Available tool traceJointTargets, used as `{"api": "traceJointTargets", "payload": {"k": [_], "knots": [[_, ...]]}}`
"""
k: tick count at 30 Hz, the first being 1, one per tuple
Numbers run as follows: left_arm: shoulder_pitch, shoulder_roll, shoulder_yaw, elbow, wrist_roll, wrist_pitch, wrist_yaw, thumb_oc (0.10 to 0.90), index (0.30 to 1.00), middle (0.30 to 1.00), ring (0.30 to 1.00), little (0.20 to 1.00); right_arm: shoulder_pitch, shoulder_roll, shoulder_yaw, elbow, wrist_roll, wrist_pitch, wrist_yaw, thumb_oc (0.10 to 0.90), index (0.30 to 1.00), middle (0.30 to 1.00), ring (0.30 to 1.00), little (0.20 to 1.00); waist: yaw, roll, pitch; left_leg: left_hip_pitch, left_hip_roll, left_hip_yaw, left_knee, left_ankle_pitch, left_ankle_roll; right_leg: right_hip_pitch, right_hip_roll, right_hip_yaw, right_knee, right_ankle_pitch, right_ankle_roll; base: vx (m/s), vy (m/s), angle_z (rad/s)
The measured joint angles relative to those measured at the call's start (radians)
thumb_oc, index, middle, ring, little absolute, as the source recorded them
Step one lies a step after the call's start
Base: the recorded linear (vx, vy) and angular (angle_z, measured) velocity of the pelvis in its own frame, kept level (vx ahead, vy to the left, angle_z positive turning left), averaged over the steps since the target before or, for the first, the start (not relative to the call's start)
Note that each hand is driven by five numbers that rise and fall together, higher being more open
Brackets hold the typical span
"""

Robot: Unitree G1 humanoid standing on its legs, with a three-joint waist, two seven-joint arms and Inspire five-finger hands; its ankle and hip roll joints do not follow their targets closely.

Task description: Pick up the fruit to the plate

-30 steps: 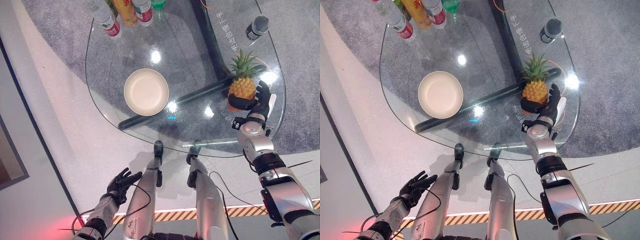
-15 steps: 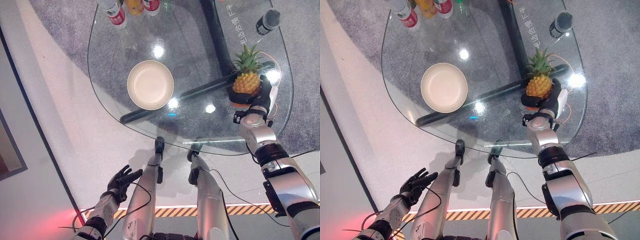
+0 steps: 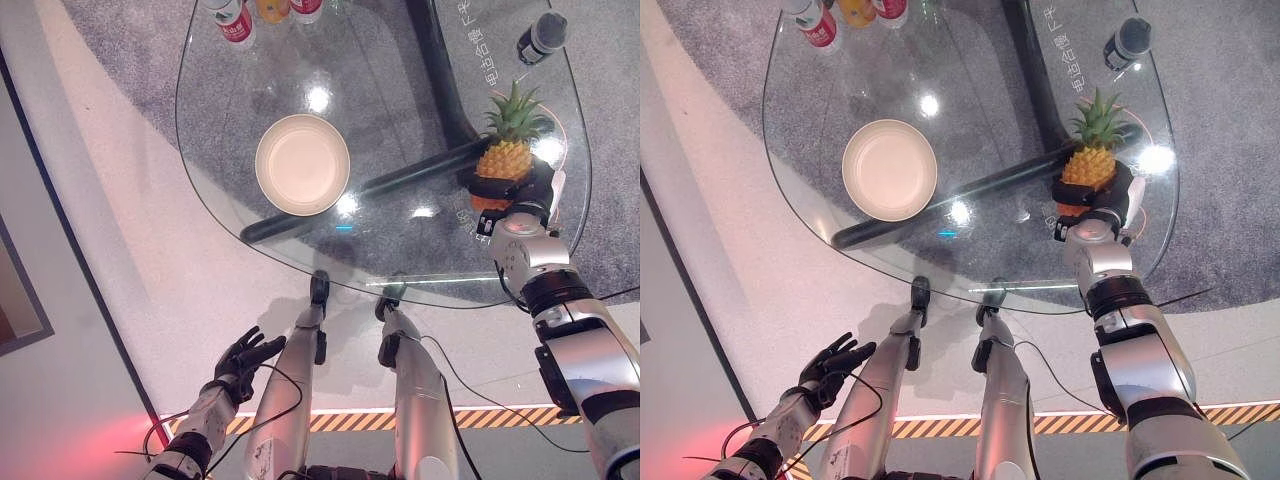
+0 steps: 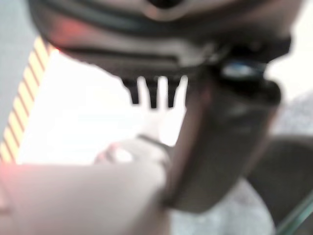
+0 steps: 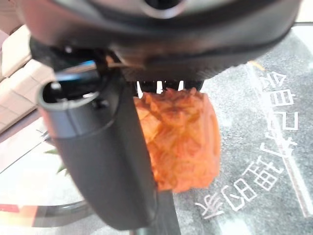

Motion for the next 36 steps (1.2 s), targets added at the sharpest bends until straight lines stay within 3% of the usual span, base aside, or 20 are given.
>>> {"api": "traceJointTargets", "payload": {"k": [12, 22, 36], "knots": [[0.0, 0.004, 0.0, -0.012, 0.0, -0.005, -0.008, 0.8, 0.9, 0.9, 0.9, 0.9, -0.007, -0.03, -0.002, 0.004, 0.026, 0.012, 0.032, 0.1, 0.3, 0.3, 0.3, 0.2, 0.004, 0.0, 0.0, -0.009, -0.001, 0.0, 0.003, 0.002, -0.003, -0.012, 0.002, 0.0, 0.007, -0.001, -0.006, 0.0, 0.0, 0.0], [0.0, 0.004, 0.003, -0.035, -0.005, -0.055, -0.009, 0.8, 0.9, 0.9, 0.9, 0.9, 0.032, -0.021, -0.007, -0.005, 0.059, 0.011, 0.062, 0.1, 0.3, 0.3, 0.3, 0.2, 0.009, 0.0, 0.0, 0.012, 0.0, 0.002, 0.017, 0.004, 0.003, 0.012, 0.003, 0.002, 0.011, 0.0, -0.008, 0.0, 0.0, 0.0], [-0.013, 0.007, 0.044, -0.255, -0.024, -0.189, 0.066, 0.8, 0.9, 0.9, 0.9, 0.9, 0.308, 0.101, -0.012, -0.388, 0.038, -0.022, 0.049, 0.1, 0.3, 0.3, 0.3, 0.2, -0.011, -0.004, 0.002, 0.088, 0.011, 0.029, 0.039, -0.015, 0.009, 0.089, 0.007, 0.027, 0.008, 0.006, -0.001, 0.0, -0.014, -0.04]]}}
